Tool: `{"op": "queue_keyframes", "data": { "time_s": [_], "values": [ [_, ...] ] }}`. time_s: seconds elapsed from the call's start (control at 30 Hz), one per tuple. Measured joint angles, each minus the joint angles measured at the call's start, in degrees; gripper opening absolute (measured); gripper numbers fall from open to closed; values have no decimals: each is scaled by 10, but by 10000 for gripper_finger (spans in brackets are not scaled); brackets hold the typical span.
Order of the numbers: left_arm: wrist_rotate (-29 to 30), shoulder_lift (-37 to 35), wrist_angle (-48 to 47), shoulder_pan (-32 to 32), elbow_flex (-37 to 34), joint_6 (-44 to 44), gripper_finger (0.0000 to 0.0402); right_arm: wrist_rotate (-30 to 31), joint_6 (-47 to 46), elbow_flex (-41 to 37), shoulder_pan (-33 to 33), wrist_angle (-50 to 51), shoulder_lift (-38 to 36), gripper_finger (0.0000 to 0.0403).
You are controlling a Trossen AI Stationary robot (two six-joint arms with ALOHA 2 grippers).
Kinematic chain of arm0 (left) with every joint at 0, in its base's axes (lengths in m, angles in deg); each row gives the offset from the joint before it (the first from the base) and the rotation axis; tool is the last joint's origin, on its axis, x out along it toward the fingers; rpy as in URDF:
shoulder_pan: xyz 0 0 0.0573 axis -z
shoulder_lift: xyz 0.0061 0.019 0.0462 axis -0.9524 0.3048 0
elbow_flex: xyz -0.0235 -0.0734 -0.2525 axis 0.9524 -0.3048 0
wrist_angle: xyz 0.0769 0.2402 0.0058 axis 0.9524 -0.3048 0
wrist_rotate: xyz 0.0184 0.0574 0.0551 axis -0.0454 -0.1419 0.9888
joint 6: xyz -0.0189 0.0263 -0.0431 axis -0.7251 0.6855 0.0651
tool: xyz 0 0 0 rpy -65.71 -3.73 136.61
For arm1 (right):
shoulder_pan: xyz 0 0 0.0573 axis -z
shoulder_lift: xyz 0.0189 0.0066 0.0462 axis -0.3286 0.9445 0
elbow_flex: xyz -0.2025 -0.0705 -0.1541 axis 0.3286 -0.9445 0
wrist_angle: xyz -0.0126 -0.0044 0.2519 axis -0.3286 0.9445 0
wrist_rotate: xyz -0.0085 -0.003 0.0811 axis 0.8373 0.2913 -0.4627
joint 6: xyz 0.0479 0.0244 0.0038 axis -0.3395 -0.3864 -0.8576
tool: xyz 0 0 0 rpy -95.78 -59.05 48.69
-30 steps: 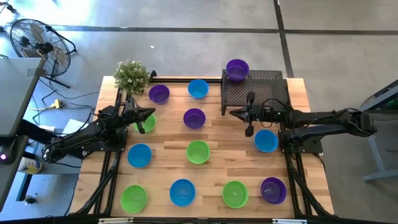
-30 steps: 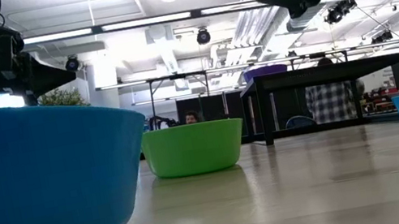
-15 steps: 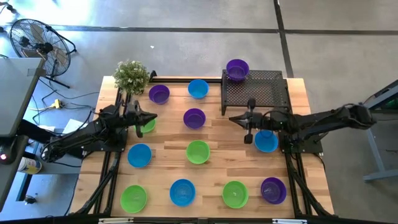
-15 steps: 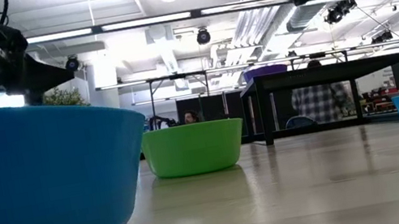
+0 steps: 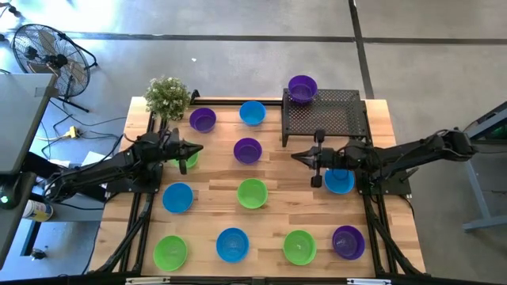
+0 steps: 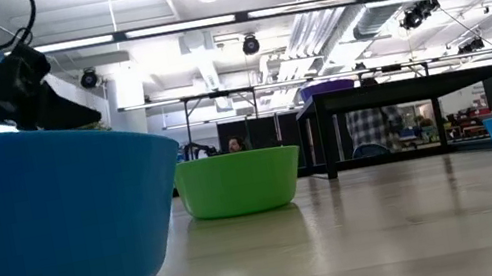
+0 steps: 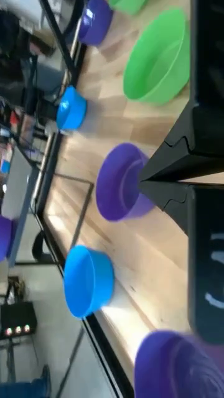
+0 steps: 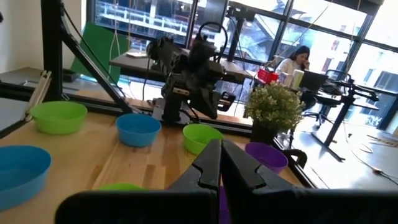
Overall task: Pick & Place Mini bowls
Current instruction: Put the blue bowl on the shelf
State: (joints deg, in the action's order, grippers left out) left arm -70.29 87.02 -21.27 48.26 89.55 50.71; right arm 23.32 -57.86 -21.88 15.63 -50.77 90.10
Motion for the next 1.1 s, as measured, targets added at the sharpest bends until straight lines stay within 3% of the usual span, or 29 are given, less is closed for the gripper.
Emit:
{"op": "queue_keyframes", "data": {
  "time_s": [0.2,0.33,0.5,0.83,0.93,1.1],
  "values": [
    [23,20,21,0,0,13,1,6,0,0,0,-6,23,0],
    [23,20,41,0,1,15,1,53,-5,10,0,31,19,0],
    [23,20,52,0,1,15,1,115,-77,89,-26,242,15,0],
    [16,20,75,0,1,15,1,254,-320,232,-167,656,35,9],
    [11,20,78,0,1,14,1,257,-417,270,-190,764,57,24],
    [12,20,78,0,1,14,1,212,-544,306,-204,896,98,59]
  ]
}}
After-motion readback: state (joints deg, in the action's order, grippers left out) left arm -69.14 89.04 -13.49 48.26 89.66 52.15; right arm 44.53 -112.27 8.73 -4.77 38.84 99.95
